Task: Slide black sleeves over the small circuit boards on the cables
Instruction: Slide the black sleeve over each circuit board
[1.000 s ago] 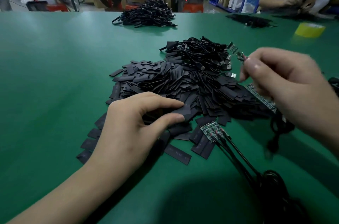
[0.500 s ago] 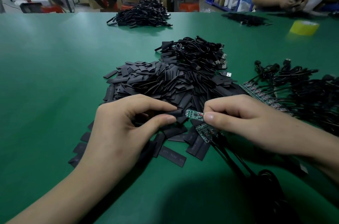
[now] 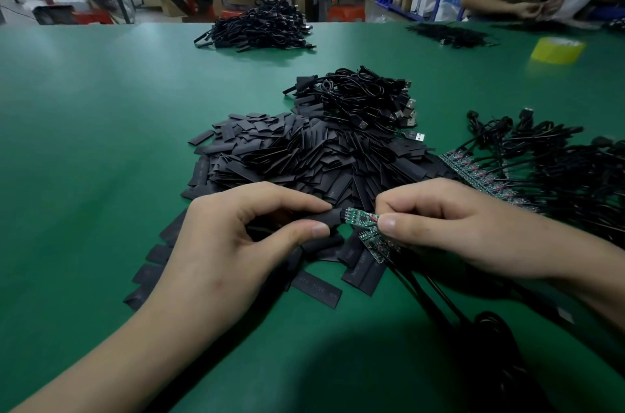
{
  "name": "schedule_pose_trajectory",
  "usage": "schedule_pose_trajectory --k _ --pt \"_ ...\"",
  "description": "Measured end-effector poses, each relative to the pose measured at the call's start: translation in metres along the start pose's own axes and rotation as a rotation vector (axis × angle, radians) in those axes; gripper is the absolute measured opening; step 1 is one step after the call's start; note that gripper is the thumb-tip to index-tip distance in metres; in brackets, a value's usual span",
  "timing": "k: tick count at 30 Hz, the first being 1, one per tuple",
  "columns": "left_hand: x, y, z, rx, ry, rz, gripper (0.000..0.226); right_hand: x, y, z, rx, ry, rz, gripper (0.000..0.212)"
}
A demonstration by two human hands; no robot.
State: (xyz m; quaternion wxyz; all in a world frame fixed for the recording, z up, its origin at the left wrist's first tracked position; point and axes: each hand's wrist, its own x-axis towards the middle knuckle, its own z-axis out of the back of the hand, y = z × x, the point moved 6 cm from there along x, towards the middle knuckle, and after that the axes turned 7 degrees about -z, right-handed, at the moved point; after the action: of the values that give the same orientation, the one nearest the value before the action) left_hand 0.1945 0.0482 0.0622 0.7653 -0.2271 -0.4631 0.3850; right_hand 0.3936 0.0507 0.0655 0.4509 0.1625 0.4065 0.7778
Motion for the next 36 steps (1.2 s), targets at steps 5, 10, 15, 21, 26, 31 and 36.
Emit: schedule_pose_trajectory --k 5,10,15,21,26,31,36 --pt "-0.001 0.003 -0.001 -0.024 0.003 0.022 0.018 0.000 -0.001 -0.001 0.051 0.028 -0.013 0.035" --pt "-0.001 0.004 -0.002 -0.013 0.015 0.024 0.018 -0.001 -0.001 -0.002 0.077 0.059 -0.021 0.035" --pt "-0.001 0.002 -0.003 0.008 0.038 0.012 0.018 -0.001 -0.003 -0.004 0.060 0.079 -0.040 0.035" --pt "0.002 -0.011 -0.004 0.138 0.103 -0.139 0.019 0.001 -0.008 -0.003 0.013 0.054 -0.078 0.034" --pt "0.002 -0.016 -0.004 0.175 0.116 -0.182 0.023 0.000 -0.012 -0.002 0.140 0.062 -0.111 0.037" --pt "0.002 -0.019 -0.004 0.184 0.117 -0.194 0.023 0.001 -0.014 -0.004 0.261 0.097 -0.124 0.037" --pt "0.001 -0.014 -0.004 0.166 0.086 -0.156 0.020 0.000 -0.008 -0.003 0.044 0.038 -0.077 0.037"
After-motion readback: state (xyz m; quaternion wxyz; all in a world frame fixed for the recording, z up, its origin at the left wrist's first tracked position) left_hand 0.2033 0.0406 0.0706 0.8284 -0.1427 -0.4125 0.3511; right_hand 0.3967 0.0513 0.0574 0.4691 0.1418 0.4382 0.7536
